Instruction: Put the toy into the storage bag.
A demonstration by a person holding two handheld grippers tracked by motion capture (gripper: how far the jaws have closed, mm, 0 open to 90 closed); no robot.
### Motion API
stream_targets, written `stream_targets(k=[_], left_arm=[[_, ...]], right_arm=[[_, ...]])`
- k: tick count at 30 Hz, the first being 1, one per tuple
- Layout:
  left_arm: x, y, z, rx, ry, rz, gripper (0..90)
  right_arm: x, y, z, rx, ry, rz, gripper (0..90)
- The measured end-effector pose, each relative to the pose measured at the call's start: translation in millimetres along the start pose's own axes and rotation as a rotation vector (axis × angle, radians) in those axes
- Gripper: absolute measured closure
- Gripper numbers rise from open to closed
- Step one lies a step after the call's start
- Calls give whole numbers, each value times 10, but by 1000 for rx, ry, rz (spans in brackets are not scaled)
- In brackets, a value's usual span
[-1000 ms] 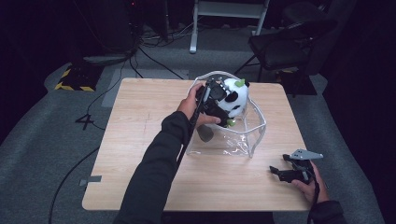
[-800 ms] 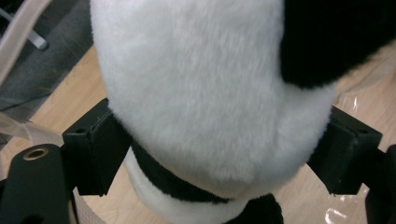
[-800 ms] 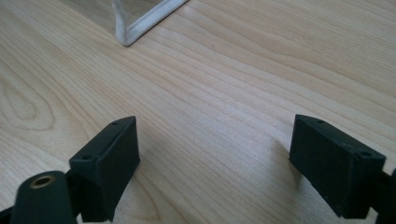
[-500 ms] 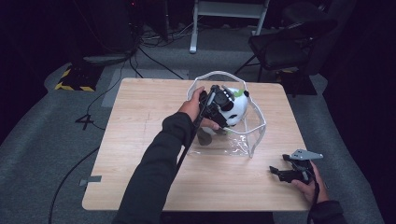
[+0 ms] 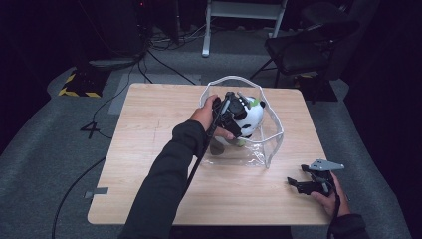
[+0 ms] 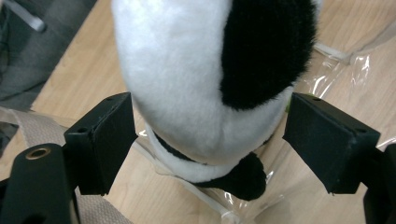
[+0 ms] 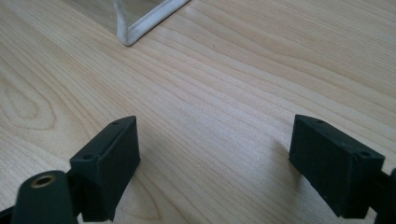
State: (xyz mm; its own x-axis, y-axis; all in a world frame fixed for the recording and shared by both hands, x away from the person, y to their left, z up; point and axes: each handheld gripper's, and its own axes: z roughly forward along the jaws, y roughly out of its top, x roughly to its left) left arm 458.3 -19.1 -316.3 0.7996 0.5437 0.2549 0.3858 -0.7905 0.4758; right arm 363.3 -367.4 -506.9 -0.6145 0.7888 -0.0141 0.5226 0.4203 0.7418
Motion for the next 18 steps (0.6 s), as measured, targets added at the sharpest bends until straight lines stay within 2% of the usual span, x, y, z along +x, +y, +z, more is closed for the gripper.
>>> stream_targets(k=[4, 13, 18], left_arm=[[22, -71, -22, -46, 1, -10, 175], [101, -292, -110, -189, -3, -73, 176], [136, -423, -180, -258, 25, -99, 179]], right_arm=[[0, 0, -1, 1, 0, 0, 162], [0, 0, -1, 0, 1, 1, 162], [0, 0, -1, 1, 1, 1, 162]])
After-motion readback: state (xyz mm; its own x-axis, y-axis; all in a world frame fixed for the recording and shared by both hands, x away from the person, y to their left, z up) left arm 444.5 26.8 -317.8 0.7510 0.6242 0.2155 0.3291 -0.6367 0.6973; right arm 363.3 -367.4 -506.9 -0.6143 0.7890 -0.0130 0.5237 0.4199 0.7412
